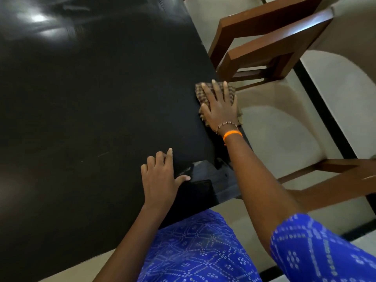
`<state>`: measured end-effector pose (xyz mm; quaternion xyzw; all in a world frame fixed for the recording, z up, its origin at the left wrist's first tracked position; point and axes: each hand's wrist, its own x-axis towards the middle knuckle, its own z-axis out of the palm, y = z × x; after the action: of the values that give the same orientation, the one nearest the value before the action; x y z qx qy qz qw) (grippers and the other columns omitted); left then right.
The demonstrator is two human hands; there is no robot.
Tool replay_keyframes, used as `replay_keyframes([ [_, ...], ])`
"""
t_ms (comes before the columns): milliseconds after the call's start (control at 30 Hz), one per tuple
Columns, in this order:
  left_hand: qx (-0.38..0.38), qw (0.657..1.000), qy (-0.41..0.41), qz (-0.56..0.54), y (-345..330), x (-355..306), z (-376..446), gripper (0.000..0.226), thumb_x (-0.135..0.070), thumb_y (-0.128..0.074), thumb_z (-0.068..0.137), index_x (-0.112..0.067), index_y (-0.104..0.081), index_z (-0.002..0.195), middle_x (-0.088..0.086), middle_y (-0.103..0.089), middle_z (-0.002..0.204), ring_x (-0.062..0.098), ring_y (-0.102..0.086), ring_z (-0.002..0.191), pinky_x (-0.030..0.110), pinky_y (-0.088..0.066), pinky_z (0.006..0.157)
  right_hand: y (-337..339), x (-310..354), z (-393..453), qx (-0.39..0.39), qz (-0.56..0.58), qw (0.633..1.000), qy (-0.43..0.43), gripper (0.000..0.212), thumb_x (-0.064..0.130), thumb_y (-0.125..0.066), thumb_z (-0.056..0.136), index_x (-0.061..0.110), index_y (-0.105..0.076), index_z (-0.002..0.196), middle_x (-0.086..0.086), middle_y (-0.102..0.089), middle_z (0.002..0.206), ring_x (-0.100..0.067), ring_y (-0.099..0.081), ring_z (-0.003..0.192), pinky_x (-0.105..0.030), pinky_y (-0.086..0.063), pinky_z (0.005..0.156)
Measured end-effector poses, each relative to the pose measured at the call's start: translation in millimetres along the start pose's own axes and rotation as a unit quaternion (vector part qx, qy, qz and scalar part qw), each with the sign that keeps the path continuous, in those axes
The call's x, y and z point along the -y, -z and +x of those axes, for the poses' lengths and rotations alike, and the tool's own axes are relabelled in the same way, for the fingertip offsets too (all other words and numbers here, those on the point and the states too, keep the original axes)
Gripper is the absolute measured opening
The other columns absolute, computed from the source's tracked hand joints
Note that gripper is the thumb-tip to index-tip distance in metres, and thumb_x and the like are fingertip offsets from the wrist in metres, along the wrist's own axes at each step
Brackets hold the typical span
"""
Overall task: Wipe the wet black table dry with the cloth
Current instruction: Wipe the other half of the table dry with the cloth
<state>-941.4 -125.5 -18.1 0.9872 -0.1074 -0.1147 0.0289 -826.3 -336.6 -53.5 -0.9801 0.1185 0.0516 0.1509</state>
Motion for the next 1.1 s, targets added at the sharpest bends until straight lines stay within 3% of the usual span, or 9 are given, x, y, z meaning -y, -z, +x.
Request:
replay_keyframes([
  [133, 0.010, 0.999, -0.033, -0.024, -1.7, 3.1, -11.1, 0.088, -0.063, -0.056, 0.075, -0.020, -0.023, 0.144, 0.002, -0.046, 0.121, 0.021, -0.042, 0.103, 0.032, -0.034, 0.084, -1.7, -29.6, -83.8, 0.000, -0.001, 1.000, -0.007, 0.058, 0.036, -0.042, 0.094, 0.036, -0.020, 0.147, 0.003, -0.011, 0.160, -0.024, -0.002, 0.148, -0.058, -0.011, 0.114],
  [267, 0.018, 0.997, -0.061, -0.046, -6.9, 14.6, -33.3, 0.088, -0.061, -0.057, 0.077, -0.021, -0.018, 0.145, 0.001, -0.043, 0.124, 0.019, -0.041, 0.105, 0.031, -0.034, 0.086, -8.8, -43.8, -154.5, -0.023, -0.016, 0.995, -0.092, 0.060, 0.038, -0.039, 0.091, 0.035, -0.020, 0.147, 0.001, -0.014, 0.159, -0.027, -0.008, 0.147, -0.057, -0.021, 0.112],
  [400, 0.041, 0.996, -0.060, -0.051, -11.5, 42.9, -62.6, 0.092, -0.063, -0.056, 0.076, -0.022, -0.012, 0.146, 0.002, -0.040, 0.127, 0.019, -0.039, 0.106, 0.030, -0.033, 0.086, -19.8, -13.1, -163.9, -0.018, -0.027, 0.988, -0.150, 0.062, 0.036, -0.042, 0.094, 0.037, -0.013, 0.149, 0.001, -0.008, 0.160, -0.029, 0.000, 0.147, -0.061, -0.005, 0.115],
  [500, 0.042, 0.997, -0.042, -0.055, -14.8, 63.5, -86.2, 0.096, -0.062, -0.058, 0.074, -0.023, -0.008, 0.146, 0.001, -0.039, 0.129, 0.017, -0.039, 0.107, 0.030, -0.032, 0.087, -31.5, 34.5, -156.3, -0.005, -0.050, 0.994, -0.098, 0.063, 0.039, -0.038, 0.094, 0.037, -0.008, 0.149, 0.002, -0.002, 0.161, -0.028, 0.002, 0.148, -0.062, -0.001, 0.113],
  [733, 0.024, 0.997, 0.021, -0.068, -22.5, 99.7, -116.7, 0.115, -0.057, -0.067, 0.070, -0.017, 0.012, 0.145, 0.002, -0.036, 0.128, 0.015, -0.039, 0.105, 0.028, -0.033, 0.086, -83.9, 150.3, -206.4, 0.051, -0.035, 0.989, 0.138, 0.061, 0.043, -0.036, 0.092, 0.041, -0.011, 0.147, 0.004, -0.005, 0.160, -0.025, 0.003, 0.148, -0.058, -0.001, 0.114],
  [867, 0.028, 0.997, -0.002, -0.075, -23.2, 93.7, -121.1, 0.115, -0.055, -0.068, 0.071, -0.017, 0.013, 0.144, 0.003, -0.035, 0.127, 0.015, -0.038, 0.103, 0.028, -0.033, 0.086, -80.9, 116.9, -231.0, 0.045, -0.045, 0.979, 0.196, 0.058, 0.044, -0.035, 0.092, 0.041, -0.015, 0.147, 0.006, -0.009, 0.160, -0.023, -0.003, 0.148, -0.055, 0.001, 0.115],
  [1100, 0.020, 0.994, -0.101, -0.023, -24.5, 55.6, -111.8, 0.103, -0.039, -0.064, 0.080, -0.016, 0.014, 0.145, 0.003, -0.039, 0.121, 0.015, -0.038, 0.095, 0.026, -0.024, 0.076, -37.3, 14.5, -220.0, -0.017, -0.074, 0.996, 0.036, 0.063, 0.043, -0.034, 0.081, 0.037, -0.031, 0.143, 0.005, -0.027, 0.156, -0.023, -0.019, 0.146, -0.057, -0.017, 0.114],
])
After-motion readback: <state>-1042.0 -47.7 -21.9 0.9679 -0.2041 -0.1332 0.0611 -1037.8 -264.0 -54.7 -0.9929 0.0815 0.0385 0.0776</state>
